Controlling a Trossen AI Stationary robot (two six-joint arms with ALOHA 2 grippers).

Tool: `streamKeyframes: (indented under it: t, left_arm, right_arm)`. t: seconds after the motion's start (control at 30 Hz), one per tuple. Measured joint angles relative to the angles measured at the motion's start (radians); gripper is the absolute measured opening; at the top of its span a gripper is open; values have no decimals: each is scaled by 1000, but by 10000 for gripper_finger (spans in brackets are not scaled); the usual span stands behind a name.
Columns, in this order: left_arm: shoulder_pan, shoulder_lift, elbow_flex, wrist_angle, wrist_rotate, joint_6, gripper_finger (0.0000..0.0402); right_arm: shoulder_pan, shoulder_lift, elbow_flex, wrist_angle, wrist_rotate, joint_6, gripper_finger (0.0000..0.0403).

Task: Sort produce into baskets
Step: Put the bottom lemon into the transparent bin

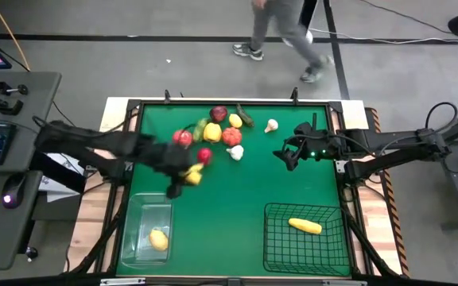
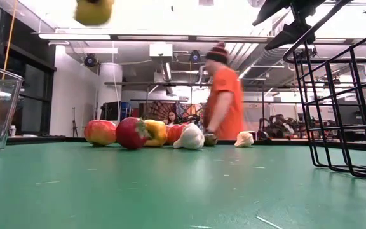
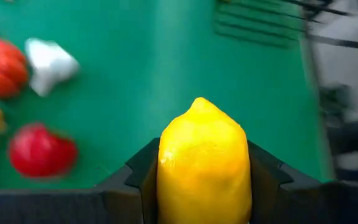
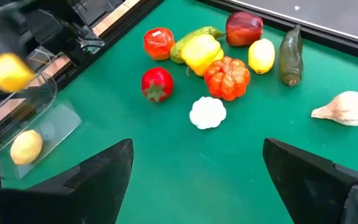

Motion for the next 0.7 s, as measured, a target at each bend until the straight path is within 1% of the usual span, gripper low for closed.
streamKeyframes:
  t: [0.07,0.13,0.2,0.27,0.37,0.43,0.53,0.63,0.7]
  left_arm:
    - [-112,-48,0,-85,-32,-133,141]
    - [-229,-71,0,-186,-57,-285,141]
    - [-339,-71,0,-272,-72,-437,141]
    - [-435,-57,-1,-308,-83,-572,145]
    - [-533,-25,-1,-299,-122,-719,190]
    - [-559,3,-1,-305,-131,-788,225]
    - [-557,40,-1,-318,-103,-835,269]
    - [-541,60,-1,-317,-65,-826,297]
    - [-530,58,-1,-319,-55,-806,305]
  right_arm:
    - [0,0,0,0,-1,0,350]
    - [0,0,0,0,-10,0,350]
    - [0,0,0,0,-19,0,350]
    - [0,0,0,0,-19,0,350]
    - [0,0,0,2,-20,0,350]
    - [0,0,0,3,-20,0,350]
    - [-1,0,0,3,-20,8,350]
    - [-3,0,0,13,-21,34,350]
    - [-4,7,0,33,-21,67,350]
